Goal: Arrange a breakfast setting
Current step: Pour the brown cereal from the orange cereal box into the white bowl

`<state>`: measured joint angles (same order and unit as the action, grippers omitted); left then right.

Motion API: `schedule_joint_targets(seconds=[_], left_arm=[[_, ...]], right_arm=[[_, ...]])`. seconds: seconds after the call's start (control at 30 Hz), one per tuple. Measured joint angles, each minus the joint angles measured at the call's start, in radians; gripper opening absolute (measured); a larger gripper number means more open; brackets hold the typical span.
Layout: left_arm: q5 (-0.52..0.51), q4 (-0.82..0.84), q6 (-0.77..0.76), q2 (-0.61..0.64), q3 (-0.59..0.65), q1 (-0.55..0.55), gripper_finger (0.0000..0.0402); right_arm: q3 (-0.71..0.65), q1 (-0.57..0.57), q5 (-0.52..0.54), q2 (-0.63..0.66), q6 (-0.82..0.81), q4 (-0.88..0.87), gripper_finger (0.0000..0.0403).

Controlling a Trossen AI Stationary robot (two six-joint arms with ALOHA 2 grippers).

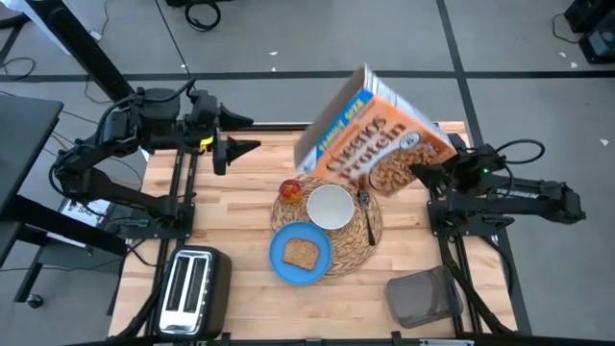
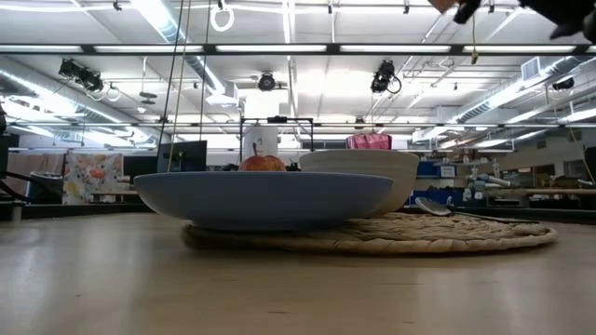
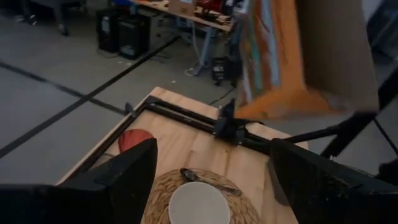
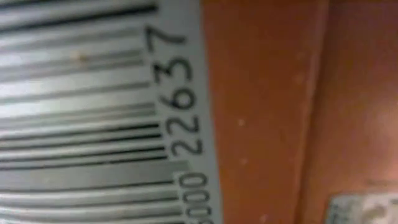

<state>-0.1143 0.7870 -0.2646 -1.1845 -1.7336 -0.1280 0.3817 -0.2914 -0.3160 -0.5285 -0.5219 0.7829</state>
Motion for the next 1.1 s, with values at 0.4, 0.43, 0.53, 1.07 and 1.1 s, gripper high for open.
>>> schedule_joint_targets(seconds=[0.4,0.43,0.53,1.07,1.1], left_arm=[[-0.095,0.071,-0.14,-0.004,0.014,0.004,0.0318],[-0.095,0.073,-0.143,-0.005,0.021,0.004,0.0318],[-0.096,0.068,-0.139,-0.009,0.037,0.004,0.0318],[-0.095,0.023,-0.12,-0.008,0.107,0.004,0.0318],[-0.095,0.023,-0.117,-0.008,0.107,0.004,0.0318]], right_arm=[[-0.077,-0.056,-0.109,0.381,-0.087,-0.42,0.0289],[-0.077,-0.06,-0.11,0.414,-0.099,-0.458,0.0289],[-0.077,-0.068,-0.113,0.493,-0.128,-0.561,0.0289],[-0.068,-0.073,-0.073,0.525,0.062,-0.891,0.0289],[-0.068,-0.073,-0.067,0.525,0.077,-0.9,0.0289]])
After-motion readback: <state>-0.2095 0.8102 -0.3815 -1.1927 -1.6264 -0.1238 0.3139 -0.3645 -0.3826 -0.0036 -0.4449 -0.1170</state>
